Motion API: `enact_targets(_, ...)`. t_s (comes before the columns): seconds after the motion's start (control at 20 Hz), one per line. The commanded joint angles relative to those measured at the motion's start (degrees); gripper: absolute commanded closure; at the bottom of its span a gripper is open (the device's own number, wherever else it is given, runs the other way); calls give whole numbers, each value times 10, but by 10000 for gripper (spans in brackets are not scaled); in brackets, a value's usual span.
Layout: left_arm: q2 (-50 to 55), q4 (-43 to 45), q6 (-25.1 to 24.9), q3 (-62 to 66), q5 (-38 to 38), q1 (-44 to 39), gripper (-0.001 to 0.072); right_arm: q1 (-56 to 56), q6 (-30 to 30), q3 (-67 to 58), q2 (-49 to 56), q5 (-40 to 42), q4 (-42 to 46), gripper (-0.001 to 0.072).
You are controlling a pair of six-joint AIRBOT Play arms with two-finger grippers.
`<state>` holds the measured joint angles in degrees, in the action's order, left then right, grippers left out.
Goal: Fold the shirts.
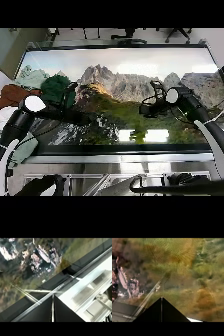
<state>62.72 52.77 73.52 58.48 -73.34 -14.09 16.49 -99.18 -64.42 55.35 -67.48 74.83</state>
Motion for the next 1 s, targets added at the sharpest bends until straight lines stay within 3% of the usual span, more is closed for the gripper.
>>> enact_targets(0.0,0,0,0,0,0,0,691,0,0,0,0,0,0,691)
enact_targets(0.8,0,0,-1,0,3,0,691,0,0,0,0,0,0,691)
enact_targets(0.95,0,1,-9,0,86,4,691,0,-1,0,4,14,0,691)
